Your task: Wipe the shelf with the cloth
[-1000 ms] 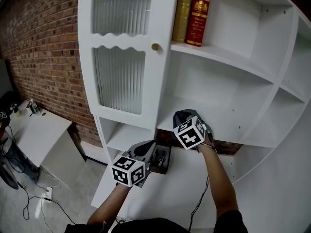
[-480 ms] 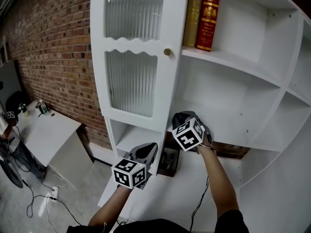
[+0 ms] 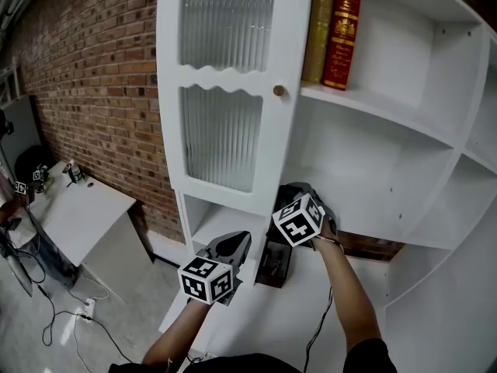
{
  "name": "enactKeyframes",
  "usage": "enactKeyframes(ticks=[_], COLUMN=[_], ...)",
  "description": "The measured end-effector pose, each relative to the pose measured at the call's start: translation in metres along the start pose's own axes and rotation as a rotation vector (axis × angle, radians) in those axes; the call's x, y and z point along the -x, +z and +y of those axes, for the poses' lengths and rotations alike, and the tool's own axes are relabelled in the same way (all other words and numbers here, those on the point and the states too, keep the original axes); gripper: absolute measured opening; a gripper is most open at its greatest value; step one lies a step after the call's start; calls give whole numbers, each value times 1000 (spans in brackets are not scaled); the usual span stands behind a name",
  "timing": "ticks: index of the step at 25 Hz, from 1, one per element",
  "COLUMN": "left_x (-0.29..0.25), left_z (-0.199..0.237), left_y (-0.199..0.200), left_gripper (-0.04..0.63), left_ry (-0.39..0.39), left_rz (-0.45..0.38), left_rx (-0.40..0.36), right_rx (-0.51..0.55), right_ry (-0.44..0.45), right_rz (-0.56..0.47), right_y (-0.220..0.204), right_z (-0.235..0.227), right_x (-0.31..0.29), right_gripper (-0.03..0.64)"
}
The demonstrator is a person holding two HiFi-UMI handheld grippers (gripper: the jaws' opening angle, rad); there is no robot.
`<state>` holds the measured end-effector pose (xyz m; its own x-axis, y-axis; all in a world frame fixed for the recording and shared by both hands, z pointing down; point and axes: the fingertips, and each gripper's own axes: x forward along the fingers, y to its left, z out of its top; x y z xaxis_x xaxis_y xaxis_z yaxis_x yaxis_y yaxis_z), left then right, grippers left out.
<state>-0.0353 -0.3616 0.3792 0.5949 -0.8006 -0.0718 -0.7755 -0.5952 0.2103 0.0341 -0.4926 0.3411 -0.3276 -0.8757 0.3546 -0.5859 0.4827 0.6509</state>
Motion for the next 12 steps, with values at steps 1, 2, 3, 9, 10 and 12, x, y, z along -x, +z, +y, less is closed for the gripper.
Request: enactKeyframes(ticks=[1, 2, 3, 9, 10, 12], left_x=[0, 0, -1, -4, -5, -6], left_z=[1, 1, 1, -6, -7, -10], left_y=[0, 1, 1, -1, -2, -4], left_gripper=[15, 15, 15, 15, 15, 15], left_ry=[1, 1, 1, -14, -18, -25], left_rz=[-2, -3, -5, -6, -5, -2], left_rx=[1, 2, 3, 6, 6, 10], right_rx=[-1, -2, -3, -6, -2, 2], right_ry=[0, 0, 0, -25, -35, -50], right_rz=[-2, -3, -4, -6, -5, -3], right_y=[0, 0, 0, -1, -1, -3], right_z=[0, 0, -1, -3, -3, -4], right_x=[0, 0, 0, 2, 2, 3], right_gripper=[66, 66, 66, 66, 66, 66])
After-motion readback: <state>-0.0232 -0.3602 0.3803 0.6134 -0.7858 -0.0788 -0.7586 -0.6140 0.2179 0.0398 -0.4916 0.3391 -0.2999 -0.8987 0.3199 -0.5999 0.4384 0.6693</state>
